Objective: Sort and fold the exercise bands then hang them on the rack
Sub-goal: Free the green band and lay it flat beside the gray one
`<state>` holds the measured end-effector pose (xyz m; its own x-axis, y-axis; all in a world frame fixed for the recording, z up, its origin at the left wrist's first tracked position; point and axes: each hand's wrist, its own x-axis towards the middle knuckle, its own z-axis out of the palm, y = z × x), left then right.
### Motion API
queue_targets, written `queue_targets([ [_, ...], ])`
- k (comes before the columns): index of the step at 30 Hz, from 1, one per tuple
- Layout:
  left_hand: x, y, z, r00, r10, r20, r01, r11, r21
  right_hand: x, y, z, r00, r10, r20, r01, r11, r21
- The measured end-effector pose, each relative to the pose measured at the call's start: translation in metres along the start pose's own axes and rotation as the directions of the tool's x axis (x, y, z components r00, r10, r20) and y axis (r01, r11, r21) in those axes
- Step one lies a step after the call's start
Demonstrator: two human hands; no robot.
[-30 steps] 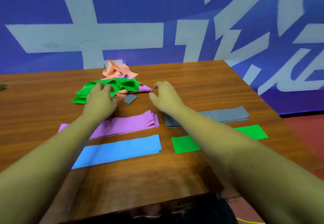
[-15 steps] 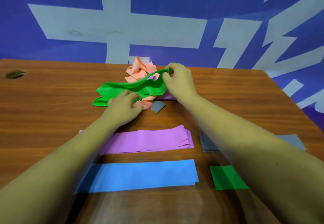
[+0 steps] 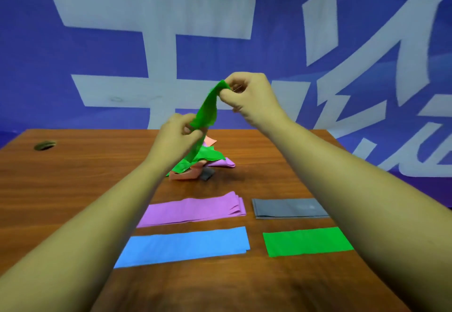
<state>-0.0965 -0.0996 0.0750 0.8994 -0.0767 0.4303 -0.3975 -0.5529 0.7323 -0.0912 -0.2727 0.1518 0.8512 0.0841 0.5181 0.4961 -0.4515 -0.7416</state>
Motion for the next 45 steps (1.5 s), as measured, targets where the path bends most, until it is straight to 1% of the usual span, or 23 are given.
queue_targets([
  [1, -0.005, 0.003, 0.000, 1.000, 0.010, 0.029, -0.009, 1.000, -0.019, -0.005, -0.002, -0.007, 1.000, 0.007, -0.017, -0.007, 1.000, -0.007],
  [2, -0.011, 0.005, 0.001, 0.999, 0.015, 0.048, -0.012, 0.997, -0.076, -0.010, -0.005, -0.015, 0.999, 0.030, -0.035, -0.031, 1.000, -0.006],
  [4, -0.023, 0.010, 0.002, 0.995, 0.015, 0.103, 0.002, 0.987, -0.158, -0.022, -0.006, -0.028, 0.993, 0.115, -0.031, -0.113, 0.993, 0.044],
  [6, -0.038, 0.015, 0.003, 0.985, 0.020, 0.171, 0.013, 0.981, -0.191, -0.039, -0.006, -0.040, 0.979, 0.199, 0.035, -0.202, 0.966, 0.161],
  [8, -0.051, 0.020, 0.005, 0.975, 0.011, 0.220, 0.034, 0.979, -0.201, -0.057, -0.005, -0.051, 0.961, 0.265, 0.074, -0.274, 0.910, 0.312],
  [10, -0.065, 0.023, 0.008, 0.966, 0.010, 0.259, 0.052, 0.972, -0.231, -0.073, -0.003, -0.064, 0.940, 0.336, 0.058, -0.328, 0.844, 0.424],
  [12, -0.078, 0.027, 0.013, 0.939, -0.007, 0.344, 0.138, 0.923, -0.359, -0.086, 0.003, -0.075, 0.923, 0.384, 0.033, -0.353, 0.809, 0.469],
  [13, -0.083, 0.028, 0.016, 0.920, -0.034, 0.391, 0.209, 0.886, -0.415, -0.093, 0.006, -0.079, 0.915, 0.402, 0.033, -0.366, 0.795, 0.484],
  [15, -0.095, 0.033, 0.022, 0.864, -0.068, 0.499, 0.322, 0.836, -0.444, -0.103, 0.011, -0.087, 0.900, 0.436, 0.024, -0.388, 0.773, 0.503],
  [18, -0.110, 0.039, 0.034, 0.776, -0.087, 0.625, 0.372, 0.863, -0.343, -0.112, 0.019, -0.098, 0.866, 0.499, -0.045, -0.419, 0.771, 0.480],
  [21, -0.124, 0.042, 0.042, 0.667, -0.119, 0.735, 0.417, 0.877, -0.237, -0.118, 0.028, -0.107, 0.827, 0.548, -0.126, -0.440, 0.771, 0.461],
  [22, -0.128, 0.041, 0.044, 0.653, -0.123, 0.747, 0.418, 0.881, -0.220, -0.120, 0.032, -0.111, 0.815, 0.558, -0.154, -0.440, 0.770, 0.461],
  [24, -0.133, 0.038, 0.045, 0.667, -0.132, 0.734, 0.424, 0.877, -0.227, -0.124, 0.039, -0.117, 0.791, 0.579, -0.200, -0.446, 0.768, 0.460],
  [27, -0.138, 0.033, 0.046, 0.688, -0.160, 0.708, 0.485, 0.827, -0.284, -0.134, 0.054, -0.127, 0.749, 0.616, -0.244, -0.478, 0.758, 0.444],
  [28, -0.139, 0.031, 0.047, 0.696, -0.171, 0.697, 0.486, 0.827, -0.283, -0.137, 0.060, -0.130, 0.737, 0.627, -0.252, -0.492, 0.754, 0.436],
  [31, -0.139, 0.031, 0.052, 0.730, -0.246, 0.637, 0.471, 0.857, -0.209, -0.158, 0.080, -0.139, 0.689, 0.669, -0.278, -0.539, 0.730, 0.420],
  [35, -0.139, 0.026, 0.069, 0.776, -0.314, 0.547, 0.498, 0.837, -0.227, -0.196, 0.109, -0.154, 0.602, 0.728, -0.327, -0.606, 0.684, 0.407],
  [37, -0.142, 0.027, 0.079, 0.803, -0.304, 0.512, 0.470, 0.852, -0.231, -0.215, 0.128, -0.165, 0.572, 0.735, -0.365, -0.630, 0.678, 0.378],
  [39, -0.145, 0.029, 0.090, 0.825, -0.286, 0.488, 0.418, 0.889, -0.187, -0.233, 0.145, -0.175, 0.555, 0.723, -0.411, -0.666, 0.682, 0.302],
  [42, -0.149, 0.033, 0.108, 0.859, -0.247, 0.448, 0.321, 0.942, -0.096, -0.253, 0.161, -0.189, 0.540, 0.704, -0.461, -0.724, 0.668, 0.173],
  [45, -0.153, 0.043, 0.131, 0.881, -0.215, 0.421, 0.238, 0.971, -0.003, -0.263, 0.175, -0.202, 0.544, 0.687, -0.482, -0.753, 0.653, 0.082],
])
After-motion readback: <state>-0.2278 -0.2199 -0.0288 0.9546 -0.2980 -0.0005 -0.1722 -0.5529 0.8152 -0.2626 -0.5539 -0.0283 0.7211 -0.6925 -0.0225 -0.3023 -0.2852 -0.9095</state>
